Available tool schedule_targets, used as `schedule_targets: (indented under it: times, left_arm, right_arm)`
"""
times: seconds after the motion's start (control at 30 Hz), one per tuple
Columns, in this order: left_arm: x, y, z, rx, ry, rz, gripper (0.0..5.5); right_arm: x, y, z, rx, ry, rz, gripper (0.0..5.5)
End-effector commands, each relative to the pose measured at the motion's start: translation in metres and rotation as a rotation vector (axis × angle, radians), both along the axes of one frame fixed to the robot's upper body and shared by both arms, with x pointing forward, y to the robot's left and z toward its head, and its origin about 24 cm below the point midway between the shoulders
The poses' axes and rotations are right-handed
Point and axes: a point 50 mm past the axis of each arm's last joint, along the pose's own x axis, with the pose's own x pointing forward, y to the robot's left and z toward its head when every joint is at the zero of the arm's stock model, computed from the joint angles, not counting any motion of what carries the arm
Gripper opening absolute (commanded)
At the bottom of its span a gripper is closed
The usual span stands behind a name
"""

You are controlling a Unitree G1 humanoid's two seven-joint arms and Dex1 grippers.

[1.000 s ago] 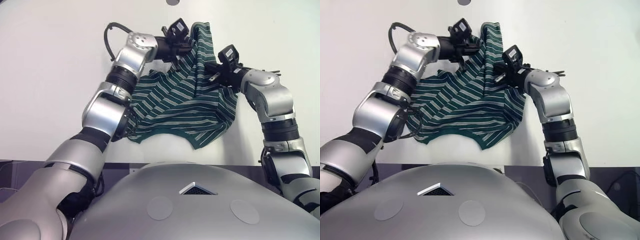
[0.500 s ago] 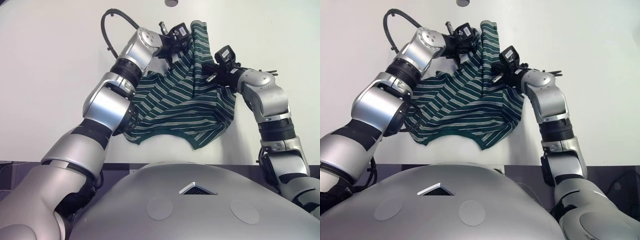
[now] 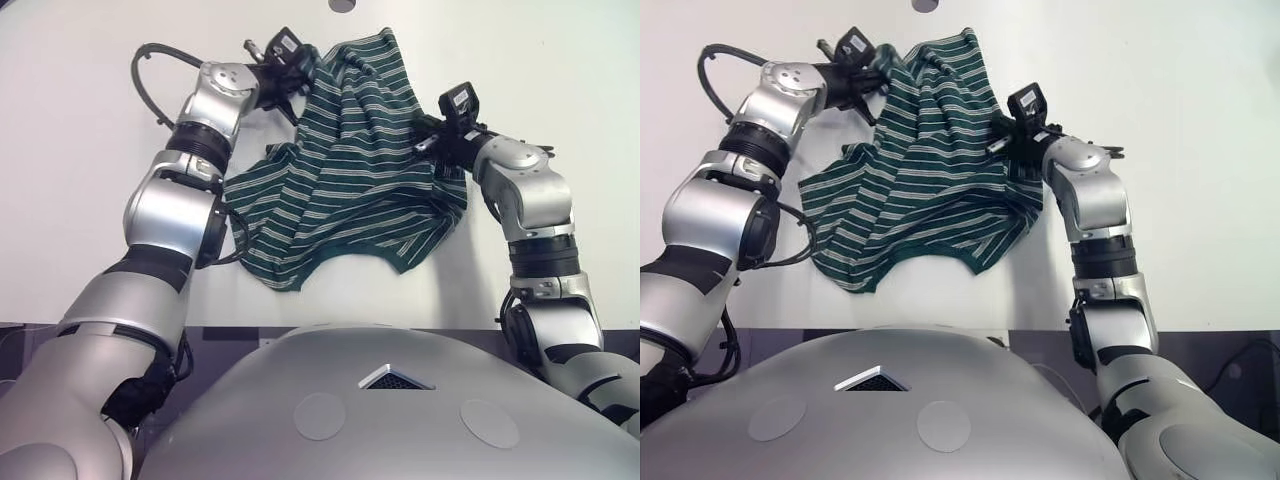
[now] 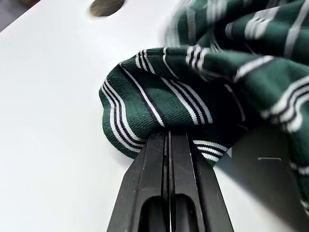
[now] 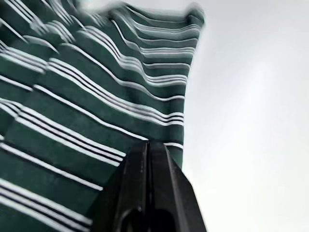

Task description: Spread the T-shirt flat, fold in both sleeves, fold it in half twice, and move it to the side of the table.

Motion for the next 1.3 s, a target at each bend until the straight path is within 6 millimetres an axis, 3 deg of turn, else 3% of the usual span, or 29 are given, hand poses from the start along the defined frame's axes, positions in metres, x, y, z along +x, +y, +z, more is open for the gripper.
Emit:
schedule_targets:
  times: [0.03,0.23,0.3,0.37,0.43,0.57,0.67,0.77,0.9,1.13,1.23,1.3]
  left_arm:
    - [-0.008,0.022,-0.012,-0.024,0.030,0.061,0.00]
    - [0.010,0.008,0.052,-0.488,-0.238,0.007,0.00]
    - [0.005,-0.007,0.065,-0.536,-0.246,-0.098,0.00]
    - [-0.009,-0.030,0.049,-0.363,-0.171,-0.236,0.00]
    - [-0.015,-0.041,0.037,-0.196,-0.145,-0.276,0.00]
    - [-0.028,-0.040,0.041,0.029,-0.140,-0.383,0.00]
    - [-0.036,-0.040,0.050,0.124,-0.157,-0.409,0.00]
    - [-0.046,-0.046,0.040,0.091,-0.072,-0.421,0.00]
    - [-0.059,-0.036,-0.005,0.215,0.047,-0.383,0.00]
    - [-0.066,-0.038,0.014,0.173,-0.012,-0.380,0.00]
    - [-0.064,-0.026,0.020,0.134,-0.015,-0.287,0.00]
    - [-0.066,-0.012,0.011,0.130,0.024,-0.206,0.00]
  right_arm:
    - [-0.008,-0.024,-0.018,-0.129,0.093,-0.064,0.03]
    - [-0.011,-0.007,0.016,-0.093,0.013,0.103,0.03]
    - [0.006,-0.005,0.046,-0.047,-0.084,0.094,0.03]
    - [0.033,0.007,0.069,0.031,-0.162,0.093,0.03]
    - [0.049,0.027,0.061,0.088,-0.143,0.132,0.03]
    - [0.068,0.050,0.025,0.132,-0.060,0.169,0.03]
    - [0.079,0.057,0.013,0.108,-0.045,0.142,0.03]
    - [0.092,0.048,0.015,0.181,-0.037,-0.040,0.03]
    - [0.098,0.042,0.018,0.338,0.028,-0.186,0.03]
    - [0.082,0.019,-0.014,0.259,0.176,-0.374,0.03]
    - [0.078,-0.011,-0.019,0.159,0.140,-0.503,0.03]
    - [0.078,-0.033,-0.017,0.109,0.095,-0.592,0.03]
